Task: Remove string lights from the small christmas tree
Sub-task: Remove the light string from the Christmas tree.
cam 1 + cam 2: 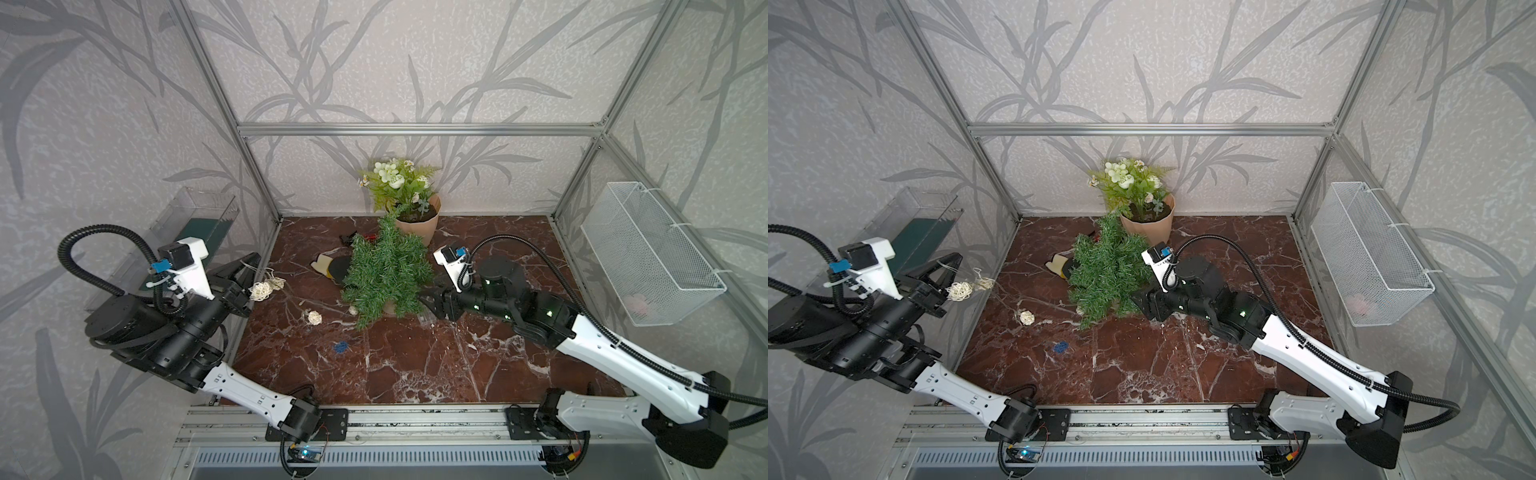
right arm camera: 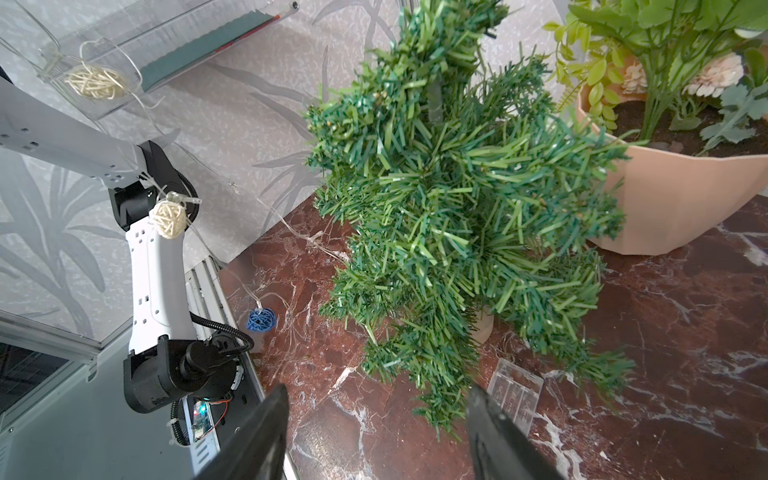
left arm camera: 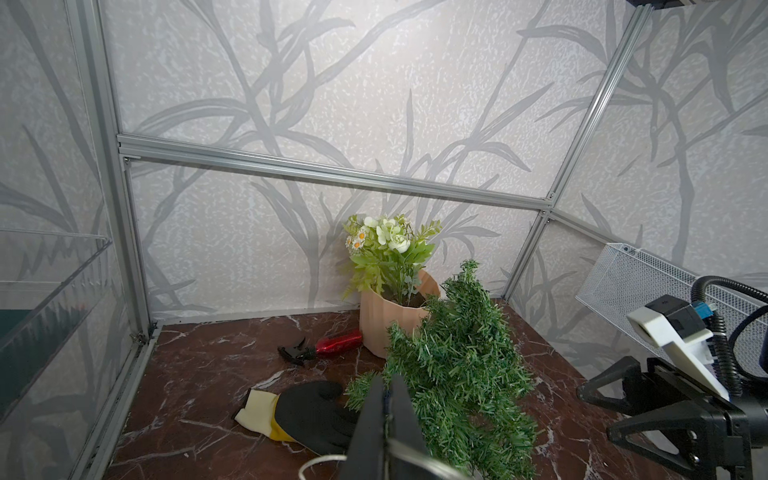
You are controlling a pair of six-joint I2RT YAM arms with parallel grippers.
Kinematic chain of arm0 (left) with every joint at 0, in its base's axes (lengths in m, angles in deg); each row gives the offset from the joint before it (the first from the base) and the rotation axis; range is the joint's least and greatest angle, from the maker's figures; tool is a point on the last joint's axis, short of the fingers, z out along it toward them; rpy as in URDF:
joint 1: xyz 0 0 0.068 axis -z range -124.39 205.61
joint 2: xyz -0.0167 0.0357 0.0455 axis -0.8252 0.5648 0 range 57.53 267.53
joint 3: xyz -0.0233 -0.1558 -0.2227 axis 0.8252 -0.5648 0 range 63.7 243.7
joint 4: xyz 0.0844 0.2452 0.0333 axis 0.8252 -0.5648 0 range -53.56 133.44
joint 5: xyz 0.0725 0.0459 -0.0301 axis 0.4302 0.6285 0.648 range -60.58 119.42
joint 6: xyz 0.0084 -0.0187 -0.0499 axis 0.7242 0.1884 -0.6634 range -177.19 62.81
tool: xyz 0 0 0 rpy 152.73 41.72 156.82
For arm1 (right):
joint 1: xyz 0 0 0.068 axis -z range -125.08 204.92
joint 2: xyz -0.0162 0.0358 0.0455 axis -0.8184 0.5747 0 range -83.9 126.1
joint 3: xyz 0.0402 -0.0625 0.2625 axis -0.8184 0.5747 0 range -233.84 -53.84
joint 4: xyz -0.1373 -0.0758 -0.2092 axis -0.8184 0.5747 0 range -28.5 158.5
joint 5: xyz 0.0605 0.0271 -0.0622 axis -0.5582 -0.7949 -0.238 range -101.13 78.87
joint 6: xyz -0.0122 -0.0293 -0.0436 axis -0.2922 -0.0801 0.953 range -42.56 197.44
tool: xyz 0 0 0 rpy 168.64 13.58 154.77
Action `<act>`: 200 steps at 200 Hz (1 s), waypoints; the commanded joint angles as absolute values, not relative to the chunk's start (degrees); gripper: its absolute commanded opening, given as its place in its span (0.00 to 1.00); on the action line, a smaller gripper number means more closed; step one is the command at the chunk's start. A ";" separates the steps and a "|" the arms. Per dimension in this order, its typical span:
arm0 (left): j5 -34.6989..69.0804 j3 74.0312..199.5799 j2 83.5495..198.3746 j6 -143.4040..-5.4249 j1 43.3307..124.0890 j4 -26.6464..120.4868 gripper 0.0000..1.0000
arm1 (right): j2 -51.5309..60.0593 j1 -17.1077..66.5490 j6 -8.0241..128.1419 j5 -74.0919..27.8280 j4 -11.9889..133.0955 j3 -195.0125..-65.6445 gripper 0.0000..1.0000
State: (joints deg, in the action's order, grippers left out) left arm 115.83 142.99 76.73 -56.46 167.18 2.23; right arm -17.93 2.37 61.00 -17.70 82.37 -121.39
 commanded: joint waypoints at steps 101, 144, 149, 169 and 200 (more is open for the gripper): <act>126.52 146.47 87.91 -34.24 158.87 12.09 0.00 | -13.34 -13.25 68.81 -15.19 84.18 -125.31 0.67; 126.54 145.18 92.57 -20.66 150.39 24.08 0.00 | -11.52 -18.14 68.28 -12.72 83.23 -124.44 0.67; 126.53 145.02 92.98 -18.84 149.48 25.71 0.00 | -11.67 -18.55 68.14 -12.40 82.91 -124.18 0.67; 126.54 145.16 94.00 -14.90 147.03 29.64 0.00 | -12.50 -20.06 67.45 -11.15 82.23 -122.94 0.67; 126.54 146.46 95.70 -11.68 142.11 31.05 0.00 | -14.56 -22.44 66.74 -9.07 82.17 -121.14 0.67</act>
State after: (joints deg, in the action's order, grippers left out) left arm 115.83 145.30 94.68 -18.19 145.39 26.20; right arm -12.11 -20.45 67.60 -11.80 83.07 -122.61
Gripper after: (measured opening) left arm 0.047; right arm 0.670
